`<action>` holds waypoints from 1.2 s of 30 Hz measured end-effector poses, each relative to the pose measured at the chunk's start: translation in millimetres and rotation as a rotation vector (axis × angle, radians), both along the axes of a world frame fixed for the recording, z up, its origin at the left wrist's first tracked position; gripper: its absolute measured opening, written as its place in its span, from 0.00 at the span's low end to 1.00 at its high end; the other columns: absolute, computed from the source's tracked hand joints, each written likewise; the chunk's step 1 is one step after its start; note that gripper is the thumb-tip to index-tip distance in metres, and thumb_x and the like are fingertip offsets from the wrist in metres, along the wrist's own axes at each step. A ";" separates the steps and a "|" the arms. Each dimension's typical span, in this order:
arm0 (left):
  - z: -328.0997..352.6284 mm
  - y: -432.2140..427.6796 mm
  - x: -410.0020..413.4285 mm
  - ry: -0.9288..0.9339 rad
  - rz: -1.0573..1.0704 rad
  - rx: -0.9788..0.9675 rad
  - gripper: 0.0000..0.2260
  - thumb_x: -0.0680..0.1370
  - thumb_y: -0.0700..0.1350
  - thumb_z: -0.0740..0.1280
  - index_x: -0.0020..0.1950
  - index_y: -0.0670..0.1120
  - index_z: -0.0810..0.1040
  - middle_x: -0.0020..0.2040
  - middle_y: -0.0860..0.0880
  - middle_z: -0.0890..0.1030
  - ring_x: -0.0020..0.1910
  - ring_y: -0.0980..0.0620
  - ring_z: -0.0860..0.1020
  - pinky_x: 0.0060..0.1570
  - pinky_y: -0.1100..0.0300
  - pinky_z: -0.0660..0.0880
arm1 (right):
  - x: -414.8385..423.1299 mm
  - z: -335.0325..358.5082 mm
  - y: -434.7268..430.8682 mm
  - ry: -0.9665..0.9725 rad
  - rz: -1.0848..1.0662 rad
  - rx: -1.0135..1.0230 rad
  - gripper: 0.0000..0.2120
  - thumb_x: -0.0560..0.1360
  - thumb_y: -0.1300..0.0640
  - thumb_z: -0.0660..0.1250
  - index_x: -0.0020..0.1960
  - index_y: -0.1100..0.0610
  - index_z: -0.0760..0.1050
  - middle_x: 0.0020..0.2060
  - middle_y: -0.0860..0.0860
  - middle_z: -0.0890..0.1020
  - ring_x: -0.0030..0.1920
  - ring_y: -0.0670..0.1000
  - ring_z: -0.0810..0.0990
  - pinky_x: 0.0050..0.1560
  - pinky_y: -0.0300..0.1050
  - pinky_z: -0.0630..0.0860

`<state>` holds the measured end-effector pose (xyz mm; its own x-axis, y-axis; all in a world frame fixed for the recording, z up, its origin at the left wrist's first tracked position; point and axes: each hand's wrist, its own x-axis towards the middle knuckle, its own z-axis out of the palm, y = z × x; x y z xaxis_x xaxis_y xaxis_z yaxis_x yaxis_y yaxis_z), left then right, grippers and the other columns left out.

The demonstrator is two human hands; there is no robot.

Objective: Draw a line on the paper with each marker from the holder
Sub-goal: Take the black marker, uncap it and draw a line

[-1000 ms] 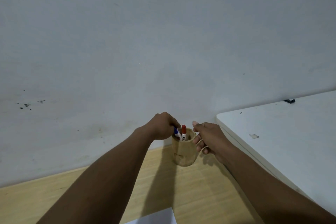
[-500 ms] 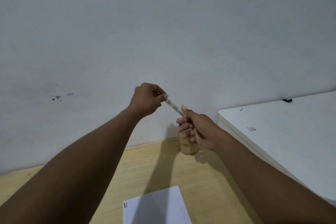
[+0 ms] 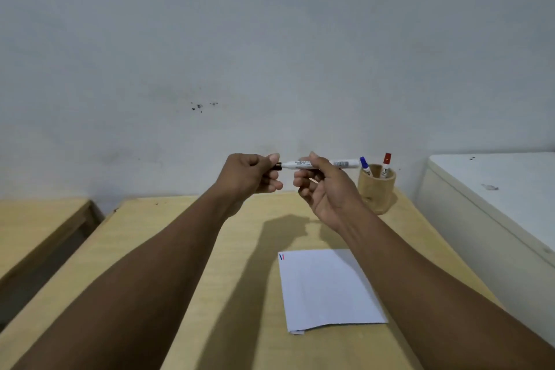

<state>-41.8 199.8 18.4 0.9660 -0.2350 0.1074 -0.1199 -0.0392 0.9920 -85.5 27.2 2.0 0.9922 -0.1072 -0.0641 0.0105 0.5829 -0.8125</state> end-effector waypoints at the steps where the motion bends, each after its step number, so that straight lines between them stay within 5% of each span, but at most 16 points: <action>1: -11.2 9.9 0.8 0.017 0.039 0.007 0.14 0.80 0.46 0.71 0.42 0.35 0.82 0.33 0.45 0.80 0.30 0.49 0.83 0.34 0.60 0.81 | -1.2 -4.3 -1.0 0.001 -0.014 0.005 0.09 0.80 0.55 0.66 0.47 0.60 0.79 0.29 0.53 0.81 0.25 0.48 0.82 0.25 0.37 0.72; 3: -36.4 31.9 2.8 -0.021 0.090 0.195 0.17 0.79 0.47 0.72 0.42 0.32 0.82 0.33 0.46 0.81 0.30 0.49 0.83 0.36 0.58 0.81 | -4.0 -13.8 -9.6 0.030 -0.059 -0.037 0.08 0.79 0.57 0.65 0.45 0.60 0.79 0.31 0.55 0.81 0.27 0.50 0.83 0.27 0.39 0.72; 6: -72.5 51.0 -0.7 -0.113 0.019 0.662 0.10 0.76 0.47 0.73 0.40 0.43 0.85 0.34 0.48 0.84 0.31 0.51 0.83 0.36 0.60 0.79 | -10.3 -36.3 -20.9 0.104 -0.051 -0.217 0.08 0.78 0.59 0.65 0.46 0.62 0.80 0.35 0.59 0.84 0.34 0.57 0.88 0.30 0.43 0.76; 10: -105.9 38.7 -10.0 -0.156 -0.114 0.900 0.08 0.75 0.47 0.70 0.35 0.53 0.81 0.32 0.55 0.82 0.34 0.54 0.80 0.36 0.62 0.73 | -19.3 -75.3 -15.2 0.145 -0.011 -0.418 0.06 0.77 0.60 0.68 0.48 0.64 0.80 0.37 0.62 0.84 0.37 0.60 0.88 0.33 0.47 0.78; 15: -127.3 29.3 -12.4 -0.155 -0.075 0.916 0.12 0.68 0.61 0.70 0.38 0.53 0.79 0.34 0.57 0.83 0.38 0.57 0.81 0.39 0.60 0.75 | -23.1 -105.8 -3.0 0.127 -0.060 -0.564 0.11 0.74 0.59 0.76 0.39 0.61 0.75 0.28 0.60 0.79 0.24 0.55 0.78 0.23 0.41 0.67; 20: -123.4 27.2 -11.4 -0.100 -0.145 0.929 0.26 0.61 0.71 0.75 0.46 0.53 0.77 0.40 0.57 0.83 0.42 0.56 0.81 0.46 0.56 0.78 | -19.9 -116.0 1.2 0.124 -0.103 -0.582 0.09 0.78 0.58 0.71 0.41 0.62 0.78 0.29 0.60 0.83 0.28 0.61 0.82 0.25 0.42 0.72; 24: -123.3 22.4 -11.0 -0.068 -0.185 0.973 0.34 0.54 0.71 0.78 0.52 0.55 0.73 0.43 0.56 0.84 0.45 0.56 0.82 0.49 0.53 0.80 | -22.4 -119.8 2.2 0.094 -0.111 -0.687 0.07 0.74 0.60 0.74 0.42 0.64 0.80 0.31 0.60 0.86 0.30 0.61 0.85 0.27 0.44 0.75; 36: -119.7 19.1 -7.8 -0.001 -0.211 0.975 0.35 0.54 0.68 0.81 0.52 0.54 0.72 0.43 0.55 0.83 0.45 0.56 0.79 0.45 0.56 0.76 | -22.5 -127.7 3.1 0.067 -0.070 -0.808 0.09 0.72 0.59 0.77 0.42 0.63 0.79 0.31 0.56 0.87 0.32 0.56 0.88 0.28 0.42 0.76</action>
<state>-49.6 218.9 -101.3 0.8942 -0.3879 -0.2233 -0.2191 -0.8145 0.5372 -108.0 30.3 -125.7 0.9783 -0.2073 0.0004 -0.0386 -0.1839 -0.9822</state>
